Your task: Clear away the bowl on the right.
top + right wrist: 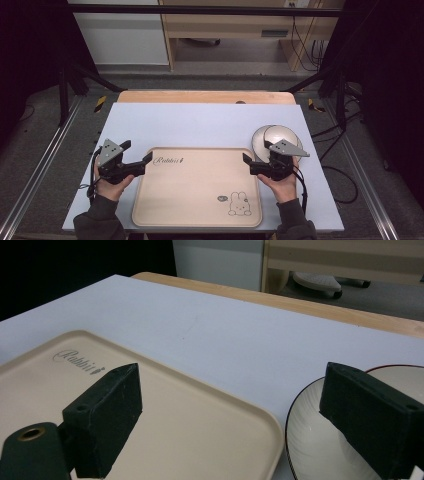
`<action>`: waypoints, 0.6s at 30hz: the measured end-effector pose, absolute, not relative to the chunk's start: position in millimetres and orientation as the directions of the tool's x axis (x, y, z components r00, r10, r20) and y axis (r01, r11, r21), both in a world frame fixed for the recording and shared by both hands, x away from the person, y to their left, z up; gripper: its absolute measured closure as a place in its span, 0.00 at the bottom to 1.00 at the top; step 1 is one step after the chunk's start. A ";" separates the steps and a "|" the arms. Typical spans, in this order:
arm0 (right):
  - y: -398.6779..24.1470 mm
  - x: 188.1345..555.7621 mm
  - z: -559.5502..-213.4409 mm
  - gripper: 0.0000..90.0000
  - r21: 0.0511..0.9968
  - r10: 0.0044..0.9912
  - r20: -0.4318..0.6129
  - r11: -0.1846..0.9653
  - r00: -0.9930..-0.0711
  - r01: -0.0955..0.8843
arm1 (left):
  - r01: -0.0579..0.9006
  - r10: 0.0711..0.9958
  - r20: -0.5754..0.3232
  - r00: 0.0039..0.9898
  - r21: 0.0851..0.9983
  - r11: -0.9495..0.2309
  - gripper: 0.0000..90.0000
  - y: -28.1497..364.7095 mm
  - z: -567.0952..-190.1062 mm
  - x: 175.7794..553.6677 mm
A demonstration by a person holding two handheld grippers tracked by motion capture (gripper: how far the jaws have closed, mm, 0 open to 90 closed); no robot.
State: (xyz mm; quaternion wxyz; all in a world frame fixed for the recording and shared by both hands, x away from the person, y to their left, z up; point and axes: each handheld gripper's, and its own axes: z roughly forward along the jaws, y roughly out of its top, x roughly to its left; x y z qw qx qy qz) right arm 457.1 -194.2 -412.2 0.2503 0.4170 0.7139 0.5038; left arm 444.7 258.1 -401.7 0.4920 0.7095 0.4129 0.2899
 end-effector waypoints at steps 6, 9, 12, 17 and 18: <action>-195.5 456.7 -412.4 0.12 0.931 0.855 0.062 0.136 -0.515 0.338 | 0.304 0.871 0.008 0.491 0.936 -0.180 0.15 257.8 -403.1 445.0; -196.0 456.2 -411.9 0.12 0.932 0.857 0.059 0.136 -0.513 0.335 | 0.308 0.871 0.003 0.491 0.935 -0.176 0.15 258.5 -404.1 445.2; -195.6 455.9 -411.3 0.12 0.931 0.857 0.054 0.141 -0.512 0.336 | 0.311 0.869 0.010 0.495 0.932 -0.187 0.15 257.1 -405.5 445.2; -195.5 455.7 -411.0 0.12 0.931 0.858 0.050 0.146 -0.512 0.336 | 0.317 0.865 0.011 0.502 0.928 -0.196 0.15 255.6 -406.5 445.4; -195.8 455.8 -410.8 0.12 0.930 0.859 0.050 0.146 -0.510 0.337 | 0.319 0.865 0.010 0.502 0.927 -0.196 0.15 255.3 -407.4 445.6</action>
